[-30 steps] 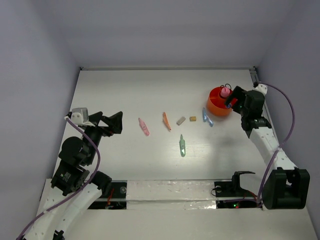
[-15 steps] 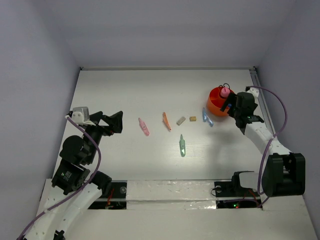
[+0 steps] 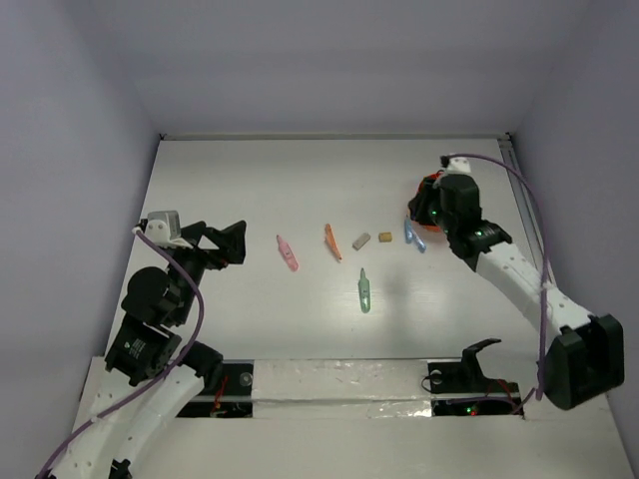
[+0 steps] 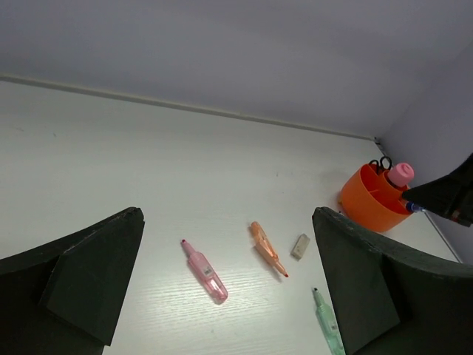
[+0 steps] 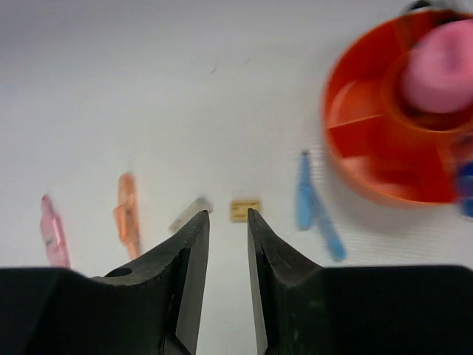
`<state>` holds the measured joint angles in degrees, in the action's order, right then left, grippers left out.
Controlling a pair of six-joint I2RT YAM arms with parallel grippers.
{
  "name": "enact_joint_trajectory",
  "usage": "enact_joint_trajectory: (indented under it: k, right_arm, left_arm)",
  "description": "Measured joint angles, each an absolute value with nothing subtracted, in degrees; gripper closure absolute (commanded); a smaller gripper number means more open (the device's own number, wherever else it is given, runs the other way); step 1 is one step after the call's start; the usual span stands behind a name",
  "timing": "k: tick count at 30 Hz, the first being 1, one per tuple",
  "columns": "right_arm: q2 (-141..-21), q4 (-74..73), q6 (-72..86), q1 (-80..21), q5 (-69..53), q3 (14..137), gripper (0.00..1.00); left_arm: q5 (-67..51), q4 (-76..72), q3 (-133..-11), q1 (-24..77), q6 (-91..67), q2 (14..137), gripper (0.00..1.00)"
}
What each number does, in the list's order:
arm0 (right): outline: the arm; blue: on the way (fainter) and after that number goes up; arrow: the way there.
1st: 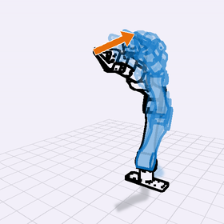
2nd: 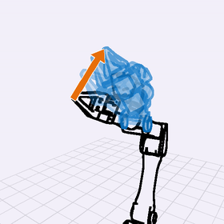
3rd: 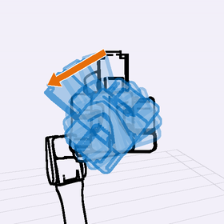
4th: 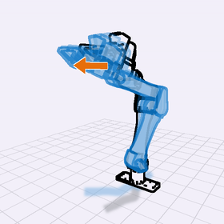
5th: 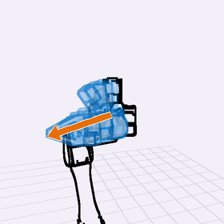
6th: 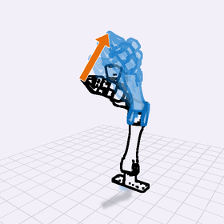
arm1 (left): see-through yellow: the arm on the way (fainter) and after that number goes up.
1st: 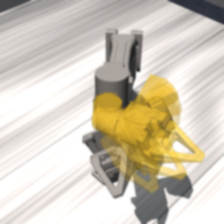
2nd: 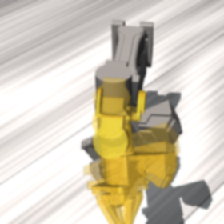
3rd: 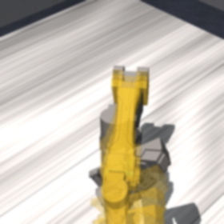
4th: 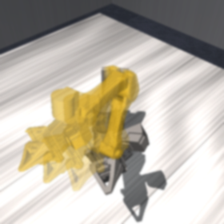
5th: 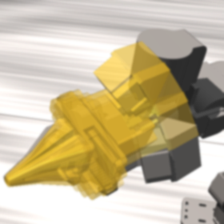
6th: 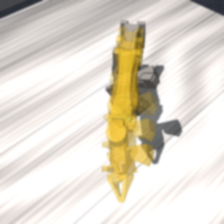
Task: Sort the stationery into containers
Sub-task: Pick up the stationery from the center of the board.
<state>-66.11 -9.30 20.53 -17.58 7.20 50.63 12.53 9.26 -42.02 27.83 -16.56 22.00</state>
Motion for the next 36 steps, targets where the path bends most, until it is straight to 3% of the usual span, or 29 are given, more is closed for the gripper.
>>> enact_joint_trajectory:
  k: [3, 8, 13, 29, 36]
  right_arm:
    - [-73.4, -10.0, 20.9, -24.8, 6.4, 54.1, 0.60]
    - [-83.8, -11.1, 23.0, -31.5, 5.5, 54.5, 0.30]
    - [-90.5, -11.5, 24.7, -32.7, 5.3, 54.7, 0.24]
    - [-107.7, -11.2, 25.3, -33.5, 7.9, 67.2, 0.38]
    - [-111.9, -13.0, 23.4, -33.5, 12.3, 72.6, 0.66]
  left_arm:
    - [12.4, 9.3, -42.0, 27.5, -16.6, 22.3, 0.01]
    - [12.1, 9.3, -42.0, 26.9, -16.6, 22.5, 0.01]
    - [12.0, 9.3, -42.0, 26.9, -16.6, 22.7, 0.01]
    - [12.0, 9.3, -42.0, 26.9, -16.6, 22.7, 0.01]
    - [12.0, 9.3, -42.0, 26.9, -16.5, 22.7, 0.01]
